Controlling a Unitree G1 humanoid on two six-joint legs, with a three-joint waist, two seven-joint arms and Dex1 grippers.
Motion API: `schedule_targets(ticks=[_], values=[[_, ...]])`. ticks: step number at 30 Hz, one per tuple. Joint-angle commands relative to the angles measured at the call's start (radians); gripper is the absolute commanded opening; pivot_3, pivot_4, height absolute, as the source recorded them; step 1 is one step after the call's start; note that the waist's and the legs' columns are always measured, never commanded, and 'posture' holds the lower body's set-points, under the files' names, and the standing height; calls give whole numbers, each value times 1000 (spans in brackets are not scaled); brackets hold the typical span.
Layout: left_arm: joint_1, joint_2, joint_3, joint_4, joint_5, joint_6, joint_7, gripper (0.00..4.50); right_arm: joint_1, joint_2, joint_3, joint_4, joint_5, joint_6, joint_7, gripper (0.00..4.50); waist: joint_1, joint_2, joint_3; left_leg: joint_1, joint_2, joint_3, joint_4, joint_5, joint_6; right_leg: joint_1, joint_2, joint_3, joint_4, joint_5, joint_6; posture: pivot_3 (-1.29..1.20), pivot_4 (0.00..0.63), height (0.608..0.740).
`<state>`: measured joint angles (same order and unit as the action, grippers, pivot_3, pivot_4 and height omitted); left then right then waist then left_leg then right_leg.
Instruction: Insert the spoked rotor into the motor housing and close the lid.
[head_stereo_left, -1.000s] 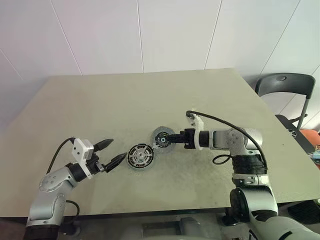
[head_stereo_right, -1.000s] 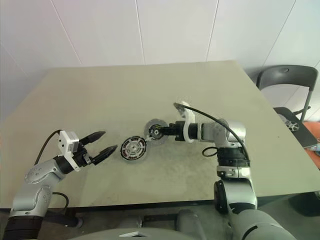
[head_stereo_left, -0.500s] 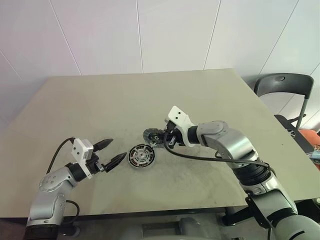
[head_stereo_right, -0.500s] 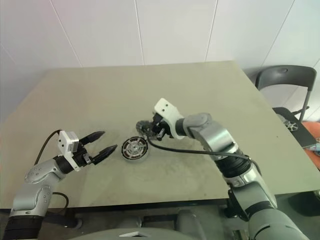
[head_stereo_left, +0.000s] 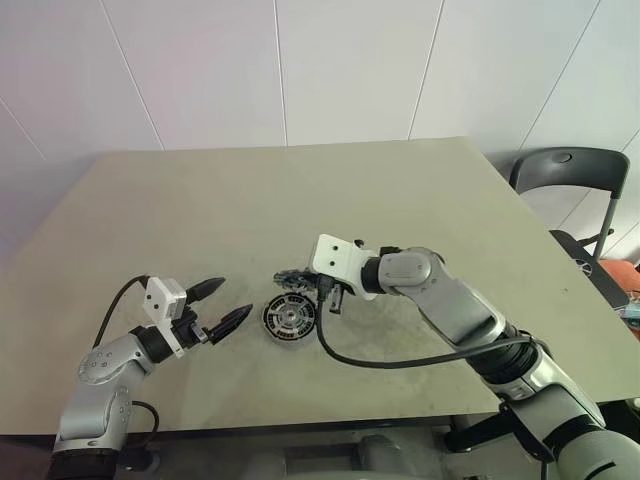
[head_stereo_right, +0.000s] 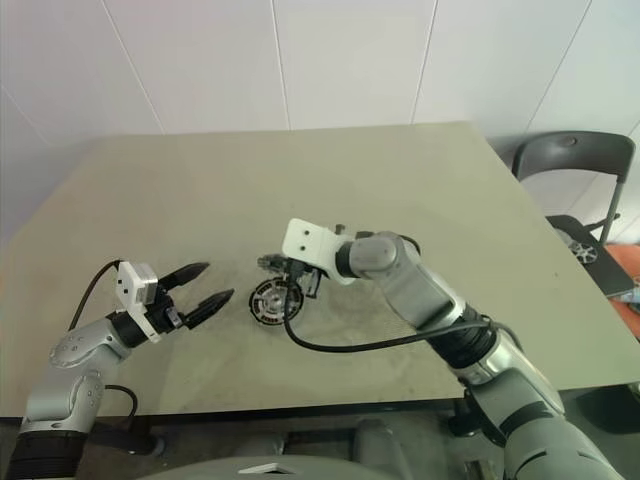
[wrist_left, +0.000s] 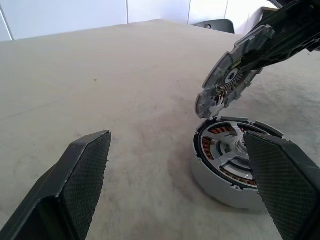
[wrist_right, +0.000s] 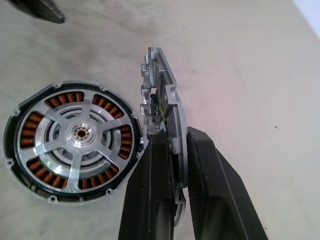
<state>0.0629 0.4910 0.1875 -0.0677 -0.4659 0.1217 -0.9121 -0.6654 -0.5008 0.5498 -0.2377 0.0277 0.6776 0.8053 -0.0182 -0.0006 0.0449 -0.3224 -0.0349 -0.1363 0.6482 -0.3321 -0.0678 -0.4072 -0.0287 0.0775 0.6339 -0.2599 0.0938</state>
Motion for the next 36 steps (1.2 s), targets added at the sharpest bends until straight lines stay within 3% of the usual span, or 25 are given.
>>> schedule_targets(ticks=[1,6,18,29,36], values=[[-20,9,8,-9,1,-19,2,4500,2,0,1,-61,74,15,108,64,1,0,0,0,0,0,0,0,0,0,0,0,0,0,0,0,0,740],[-32,8,3,-1,3,-20,2,4500,-9,15,-25,-58,86,43,132,64,0,0,0,0,0,0,0,0,0,0,0,0,-1,0,0,0,0,740],[-40,14,6,14,4,-26,0,4500,-27,-3,54,-35,-140,-120,64,64,1,0,0,1,0,0,1,0,0,2,0,0,-1,0,0,0,0,740],[-63,11,-2,77,15,-59,-17,4500,-3,-55,65,-114,-163,-192,164,64,6,-1,0,0,0,0,1,0,0,1,0,-1,-1,0,0,0,0,740],[-74,14,-11,31,12,-18,5,4500,14,-42,1,-128,-60,-97,240,2347,4,-1,0,0,0,0,1,0,0,2,0,-1,-1,0,0,0,0,740]])
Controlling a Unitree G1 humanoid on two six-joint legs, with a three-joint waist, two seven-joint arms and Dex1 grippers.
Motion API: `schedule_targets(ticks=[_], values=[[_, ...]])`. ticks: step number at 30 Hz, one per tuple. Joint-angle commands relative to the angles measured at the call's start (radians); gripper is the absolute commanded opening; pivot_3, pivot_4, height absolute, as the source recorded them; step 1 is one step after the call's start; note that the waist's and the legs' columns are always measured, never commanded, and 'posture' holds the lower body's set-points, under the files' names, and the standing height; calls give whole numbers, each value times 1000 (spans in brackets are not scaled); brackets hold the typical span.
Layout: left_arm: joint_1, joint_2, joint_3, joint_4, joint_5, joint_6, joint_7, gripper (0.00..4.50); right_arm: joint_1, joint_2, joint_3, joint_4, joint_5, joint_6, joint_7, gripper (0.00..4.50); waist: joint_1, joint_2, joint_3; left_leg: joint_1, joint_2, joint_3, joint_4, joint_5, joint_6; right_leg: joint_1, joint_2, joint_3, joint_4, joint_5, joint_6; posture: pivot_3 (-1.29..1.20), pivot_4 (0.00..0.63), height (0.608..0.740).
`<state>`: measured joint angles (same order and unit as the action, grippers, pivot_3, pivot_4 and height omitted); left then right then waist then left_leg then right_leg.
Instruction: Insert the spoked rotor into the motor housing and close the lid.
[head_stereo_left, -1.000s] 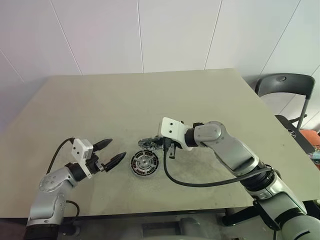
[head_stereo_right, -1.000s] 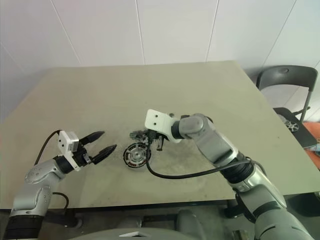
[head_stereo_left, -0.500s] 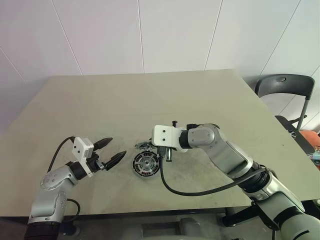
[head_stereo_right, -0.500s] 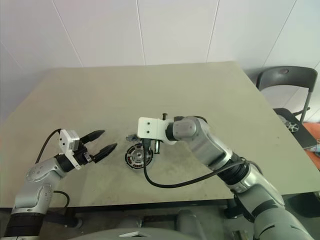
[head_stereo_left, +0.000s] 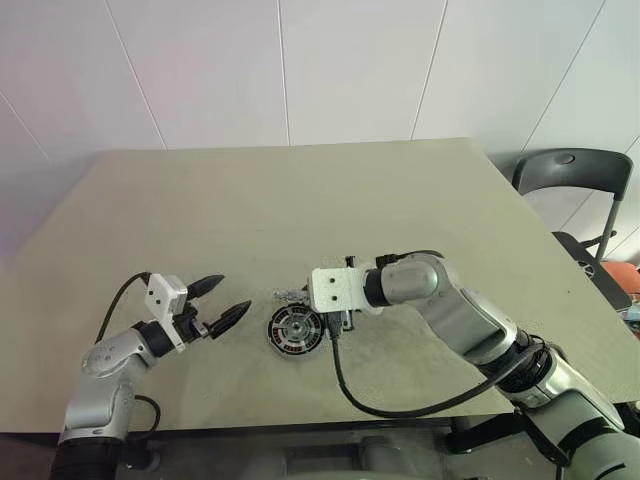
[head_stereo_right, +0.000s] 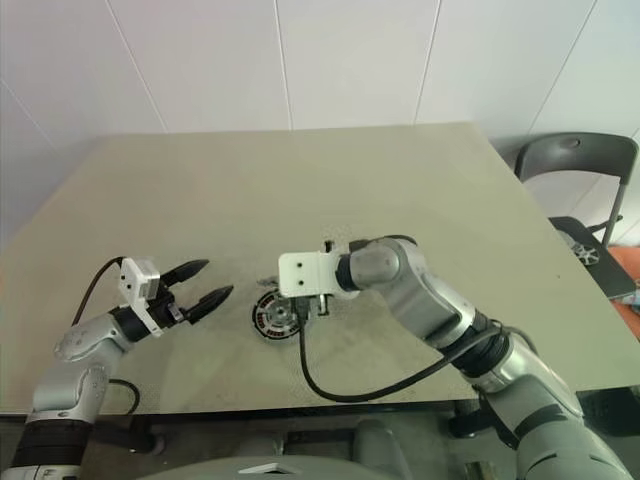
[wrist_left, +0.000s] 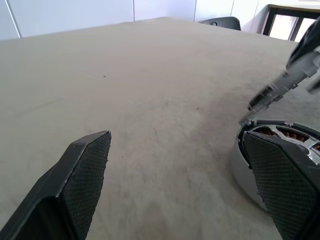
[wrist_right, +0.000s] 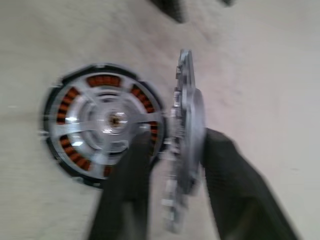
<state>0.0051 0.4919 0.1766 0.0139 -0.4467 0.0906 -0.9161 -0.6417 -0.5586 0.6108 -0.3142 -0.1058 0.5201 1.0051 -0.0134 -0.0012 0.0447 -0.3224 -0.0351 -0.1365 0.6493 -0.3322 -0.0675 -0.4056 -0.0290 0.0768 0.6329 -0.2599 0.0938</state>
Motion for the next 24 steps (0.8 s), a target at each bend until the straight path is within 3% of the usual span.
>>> schedule_targets(ticks=[1,7,10,17,24], values=[[-20,13,-1,-58,-7,21,14,4500,-11,19,-84,-63,126,116,67,2674,0,0,0,0,0,0,0,0,0,0,0,0,0,0,0,0,0,740],[-33,11,-9,-104,-9,67,38,4500,-33,65,-252,-46,401,350,133,2674,1,0,0,0,0,-2,0,0,0,1,0,0,0,0,0,0,0,740],[-30,11,-8,-123,-11,83,46,4500,-70,188,-387,21,528,503,44,2674,-6,0,0,0,0,-2,0,0,0,0,0,0,0,0,0,0,0,740],[-23,13,-4,-163,-15,117,62,4500,-103,357,-491,284,498,698,-259,2674,2,-1,0,0,-1,-2,0,0,-1,-1,0,0,2,0,0,0,0,740],[-18,16,-2,-202,-21,151,75,4500,-83,352,-441,333,458,670,-362,2674,-3,-1,0,-2,-1,-1,-1,0,-1,-3,-1,0,2,0,0,0,0,740]])
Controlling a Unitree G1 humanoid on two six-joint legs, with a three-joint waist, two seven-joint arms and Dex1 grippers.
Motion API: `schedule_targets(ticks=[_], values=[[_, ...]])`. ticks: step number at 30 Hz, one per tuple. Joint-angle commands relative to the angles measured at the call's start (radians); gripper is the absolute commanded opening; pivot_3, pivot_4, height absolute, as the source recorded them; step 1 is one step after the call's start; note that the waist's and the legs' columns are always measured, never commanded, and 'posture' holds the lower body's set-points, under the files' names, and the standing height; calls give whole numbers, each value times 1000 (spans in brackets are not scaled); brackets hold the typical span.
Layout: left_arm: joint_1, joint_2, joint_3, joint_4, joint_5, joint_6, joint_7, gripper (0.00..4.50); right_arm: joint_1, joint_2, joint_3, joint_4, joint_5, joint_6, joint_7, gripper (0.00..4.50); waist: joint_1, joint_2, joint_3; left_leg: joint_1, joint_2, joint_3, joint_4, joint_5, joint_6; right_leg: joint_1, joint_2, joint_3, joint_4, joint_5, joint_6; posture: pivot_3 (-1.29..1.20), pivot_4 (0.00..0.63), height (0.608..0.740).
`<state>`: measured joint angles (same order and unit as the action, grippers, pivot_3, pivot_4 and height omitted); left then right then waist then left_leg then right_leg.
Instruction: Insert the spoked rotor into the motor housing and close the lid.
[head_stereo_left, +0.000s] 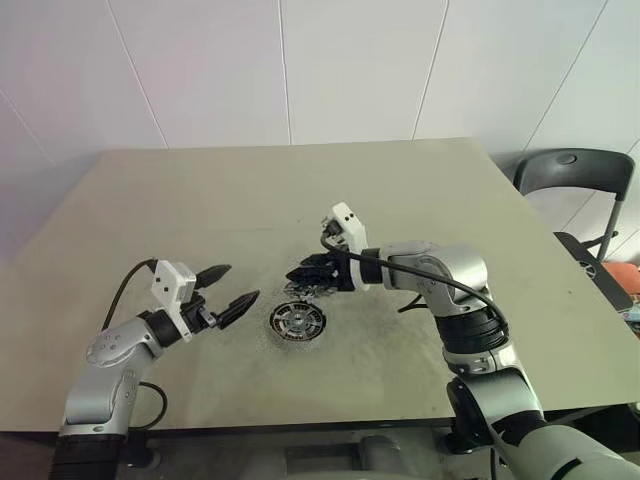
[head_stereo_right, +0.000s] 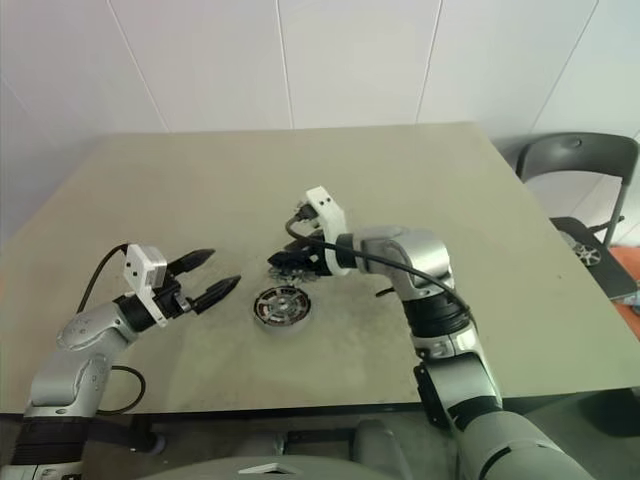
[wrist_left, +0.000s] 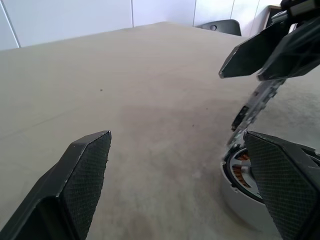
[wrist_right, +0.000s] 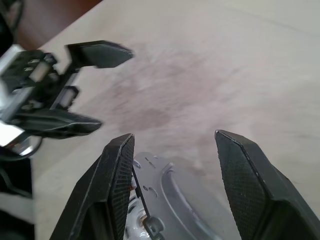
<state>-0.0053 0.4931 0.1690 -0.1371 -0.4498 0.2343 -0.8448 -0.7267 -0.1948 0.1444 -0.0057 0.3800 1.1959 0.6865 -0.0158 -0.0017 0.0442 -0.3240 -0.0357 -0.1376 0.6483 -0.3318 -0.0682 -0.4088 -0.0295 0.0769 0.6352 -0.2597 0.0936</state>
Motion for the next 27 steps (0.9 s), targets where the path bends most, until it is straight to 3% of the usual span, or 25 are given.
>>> schedule_targets(ticks=[1,3,6,9,12,15,18,22,27], values=[[-7,15,6,-55,-18,12,5,4500,7,-10,22,27,-6,25,-35,2674,-2,0,0,1,0,0,0,0,0,1,0,0,0,0,0,0,0,740],[-7,16,7,-60,-18,18,6,4500,11,1,-5,16,43,69,-18,2674,-2,0,0,2,0,1,0,0,0,3,0,0,0,0,0,0,0,740],[-5,17,9,-64,-16,24,7,4500,-22,68,-164,-12,184,121,4,2674,-3,1,0,3,0,1,1,0,0,3,1,0,0,0,0,0,0,740],[-6,16,6,-62,-15,25,6,4500,-46,47,-197,-31,258,173,37,2674,-3,1,0,2,0,1,1,0,0,3,1,0,0,0,0,0,0,740],[-9,15,3,-58,-13,22,5,4500,-56,35,-207,-24,282,170,30,2674,-3,1,0,2,0,0,1,0,0,2,1,0,0,0,0,0,0,740],[-9,16,5,-52,-12,18,2,4500,-91,67,-257,45,224,57,-80,2674,-5,1,0,2,0,1,0,0,0,2,1,0,0,0,0,0,0,740],[-8,16,6,-49,-12,15,0,4500,-59,-28,-28,39,55,-96,-84,2674,-5,1,0,2,0,2,0,0,0,2,1,0,1,0,0,0,0,740],[-8,15,7,-42,-10,9,-2,4500,-20,-66,71,12,24,-148,-47,1771,-5,1,0,1,0,2,0,0,0,1,1,0,0,0,0,0,0,740],[1,14,9,-30,-7,-4,-8,4500,-5,-95,142,5,-4,-159,-18,19,-4,0,0,0,0,1,0,0,0,0,0,1,0,0,0,0,0,740]])
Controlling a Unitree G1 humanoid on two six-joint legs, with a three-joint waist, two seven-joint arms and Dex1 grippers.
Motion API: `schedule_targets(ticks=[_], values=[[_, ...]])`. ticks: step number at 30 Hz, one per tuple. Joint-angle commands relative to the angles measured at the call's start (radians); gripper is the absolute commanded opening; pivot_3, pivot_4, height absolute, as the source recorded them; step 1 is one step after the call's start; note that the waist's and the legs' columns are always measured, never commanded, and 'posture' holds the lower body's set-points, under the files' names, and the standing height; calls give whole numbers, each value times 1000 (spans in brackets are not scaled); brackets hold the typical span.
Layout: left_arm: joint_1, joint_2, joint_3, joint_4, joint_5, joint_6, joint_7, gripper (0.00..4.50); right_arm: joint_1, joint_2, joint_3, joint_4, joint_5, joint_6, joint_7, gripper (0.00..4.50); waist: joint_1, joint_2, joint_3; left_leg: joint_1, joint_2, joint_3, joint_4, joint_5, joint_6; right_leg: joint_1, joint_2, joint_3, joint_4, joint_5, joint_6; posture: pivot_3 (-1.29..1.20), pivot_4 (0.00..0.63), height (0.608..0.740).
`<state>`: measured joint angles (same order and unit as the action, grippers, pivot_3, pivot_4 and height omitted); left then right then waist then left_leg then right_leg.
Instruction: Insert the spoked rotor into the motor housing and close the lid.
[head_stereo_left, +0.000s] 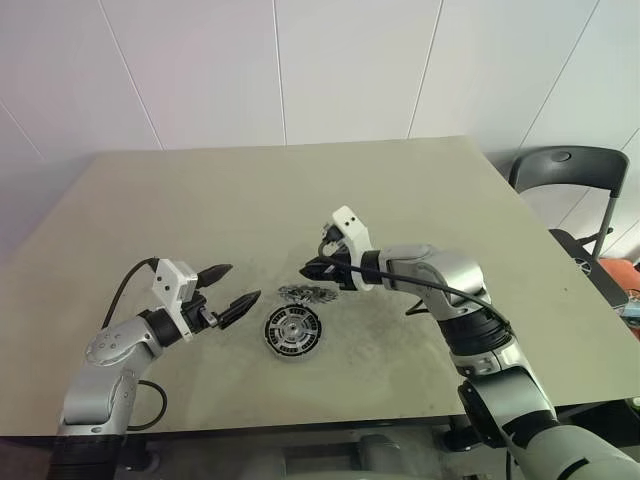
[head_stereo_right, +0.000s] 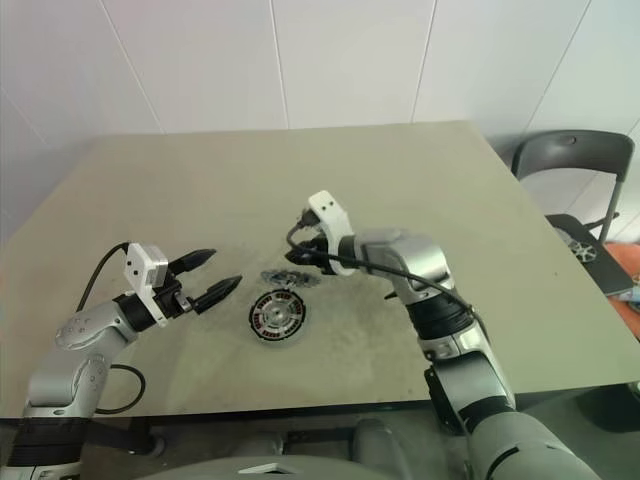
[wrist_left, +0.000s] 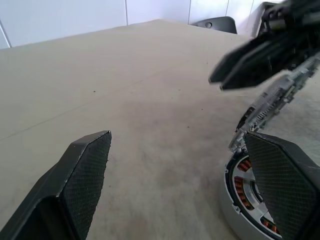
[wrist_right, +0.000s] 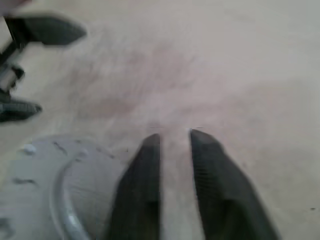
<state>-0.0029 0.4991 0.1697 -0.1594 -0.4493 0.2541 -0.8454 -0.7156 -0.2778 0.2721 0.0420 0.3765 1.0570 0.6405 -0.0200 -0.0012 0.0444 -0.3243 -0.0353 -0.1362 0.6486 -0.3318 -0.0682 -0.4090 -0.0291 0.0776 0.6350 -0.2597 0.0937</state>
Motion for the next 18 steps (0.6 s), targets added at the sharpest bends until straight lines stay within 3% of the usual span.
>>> schedule_targets(ticks=[1,5,10,18], values=[[1,7,9,-1,-6,-30,-10,4500,-14,-10,11,-50,23,2,47,19,1,0,0,0,0,0,0,0,0,0,0,0,0,0,0,0,0,740],[6,6,10,24,-1,-53,-21,4500,-14,13,-52,-96,139,108,99,19,1,0,0,0,0,-1,0,0,0,0,0,0,0,0,0,0,0,740],[7,3,7,46,2,-76,-30,4500,-1,-26,-25,-148,185,151,147,19,3,0,0,0,0,-1,0,0,0,1,0,-1,0,0,0,0,0,740],[5,1,3,77,7,-107,-39,4500,57,-124,180,-149,83,91,161,19,2,0,0,1,0,0,0,0,0,1,0,-1,-1,0,0,0,0,740]])
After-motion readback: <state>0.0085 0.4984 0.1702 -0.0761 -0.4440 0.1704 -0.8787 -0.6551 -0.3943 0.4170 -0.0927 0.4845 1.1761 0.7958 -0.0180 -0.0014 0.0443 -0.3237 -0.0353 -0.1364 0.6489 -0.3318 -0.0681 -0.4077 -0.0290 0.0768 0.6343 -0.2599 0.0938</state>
